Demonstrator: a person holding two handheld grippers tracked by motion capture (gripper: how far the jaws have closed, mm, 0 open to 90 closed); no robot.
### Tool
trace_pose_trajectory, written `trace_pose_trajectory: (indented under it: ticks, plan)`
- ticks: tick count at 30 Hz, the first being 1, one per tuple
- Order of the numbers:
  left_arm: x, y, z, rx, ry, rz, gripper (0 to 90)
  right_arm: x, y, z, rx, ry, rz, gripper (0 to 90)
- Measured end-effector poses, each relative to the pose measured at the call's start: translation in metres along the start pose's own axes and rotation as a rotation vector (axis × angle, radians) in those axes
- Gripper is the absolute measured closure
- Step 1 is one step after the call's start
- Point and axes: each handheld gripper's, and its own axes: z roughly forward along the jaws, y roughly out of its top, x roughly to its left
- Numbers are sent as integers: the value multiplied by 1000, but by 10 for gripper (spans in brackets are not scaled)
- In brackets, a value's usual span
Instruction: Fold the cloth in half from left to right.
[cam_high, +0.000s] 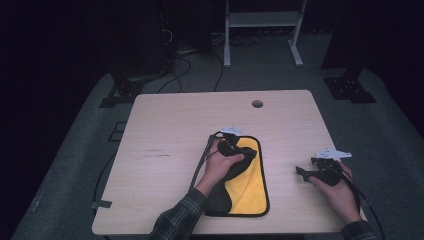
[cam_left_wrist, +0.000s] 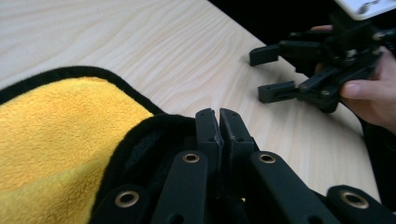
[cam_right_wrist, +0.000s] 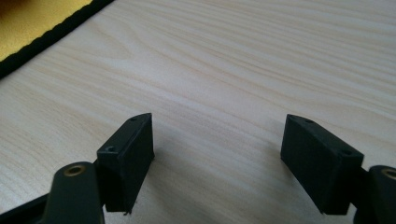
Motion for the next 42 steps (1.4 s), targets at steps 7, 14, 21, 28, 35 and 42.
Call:
trace_pose_trajectory:
  ticks: [7,14,21,28,35,42]
  plan:
    - [3,-6,24,64,46,0,873,0,0,0,0,2,0,247]
    - [1,-9,33,87,72,23,849,0,0,0,0,3,0,247]
    - [-7,-3,17,28,50,52,620,0,0,-1,0,4,-3,247]
    - [-17,1,-21,-14,65,97,503,0,-1,-1,0,4,-5,247]
    - [-15,-12,-67,-63,155,127,443,0,-1,-1,-1,5,-7,247]
    - [0,-37,-105,-66,247,94,392,-1,-1,-1,0,9,-11,246]
